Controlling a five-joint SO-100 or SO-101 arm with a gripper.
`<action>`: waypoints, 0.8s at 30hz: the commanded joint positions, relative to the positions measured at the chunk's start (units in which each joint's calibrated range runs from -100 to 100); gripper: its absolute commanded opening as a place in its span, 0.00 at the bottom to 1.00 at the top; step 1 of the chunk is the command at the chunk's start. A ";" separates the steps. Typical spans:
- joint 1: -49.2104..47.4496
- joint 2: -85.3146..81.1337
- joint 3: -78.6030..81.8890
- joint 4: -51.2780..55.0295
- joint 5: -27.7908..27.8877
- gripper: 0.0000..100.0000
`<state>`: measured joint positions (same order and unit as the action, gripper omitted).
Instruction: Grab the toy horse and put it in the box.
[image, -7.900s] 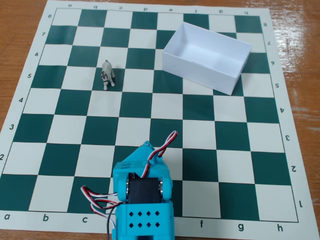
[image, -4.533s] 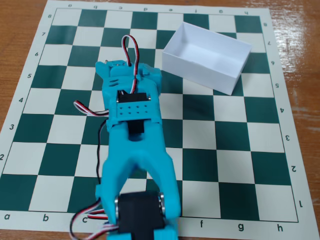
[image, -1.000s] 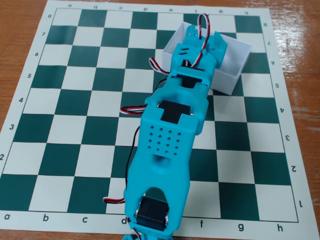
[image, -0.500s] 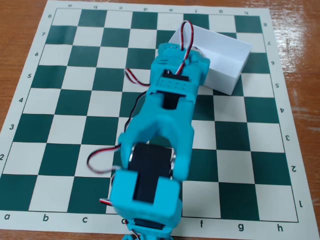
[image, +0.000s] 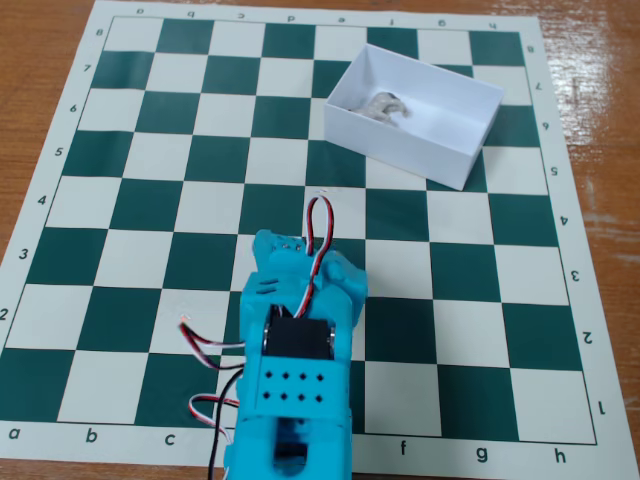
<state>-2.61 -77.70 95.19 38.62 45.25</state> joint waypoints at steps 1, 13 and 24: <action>-0.67 -7.78 3.71 5.65 -0.15 0.28; -2.46 -21.50 4.81 35.22 -0.20 0.28; -1.67 -21.77 4.81 36.63 -0.20 0.28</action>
<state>-4.71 -99.15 99.64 75.04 45.25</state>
